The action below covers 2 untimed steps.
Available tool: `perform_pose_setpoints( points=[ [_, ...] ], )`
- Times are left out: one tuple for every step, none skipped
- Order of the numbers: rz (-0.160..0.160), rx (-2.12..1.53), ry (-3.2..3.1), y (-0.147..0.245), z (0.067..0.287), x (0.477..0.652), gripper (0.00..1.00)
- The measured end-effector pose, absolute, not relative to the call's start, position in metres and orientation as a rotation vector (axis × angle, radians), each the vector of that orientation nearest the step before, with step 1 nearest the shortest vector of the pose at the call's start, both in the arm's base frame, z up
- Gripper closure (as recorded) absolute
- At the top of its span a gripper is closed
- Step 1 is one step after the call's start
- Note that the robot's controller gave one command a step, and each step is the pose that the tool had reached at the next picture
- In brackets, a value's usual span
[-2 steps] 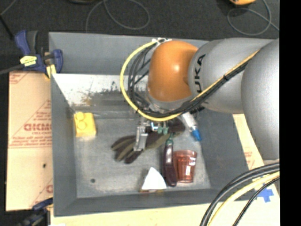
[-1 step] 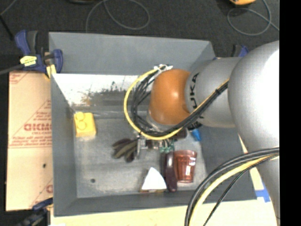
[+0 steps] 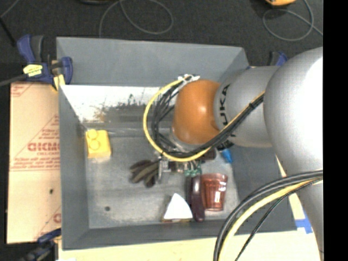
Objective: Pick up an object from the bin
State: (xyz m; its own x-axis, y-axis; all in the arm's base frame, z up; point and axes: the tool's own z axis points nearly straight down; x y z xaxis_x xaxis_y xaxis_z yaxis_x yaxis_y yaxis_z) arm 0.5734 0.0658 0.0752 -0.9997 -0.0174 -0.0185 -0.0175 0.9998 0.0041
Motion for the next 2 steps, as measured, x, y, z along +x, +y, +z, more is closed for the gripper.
perform_pose_setpoints(
  points=[
    [0.004,-0.067,3.124,0.067,0.075,0.576,1.00],
    [0.010,0.032,3.111,0.070,0.239,0.587,1.00]
  ],
)
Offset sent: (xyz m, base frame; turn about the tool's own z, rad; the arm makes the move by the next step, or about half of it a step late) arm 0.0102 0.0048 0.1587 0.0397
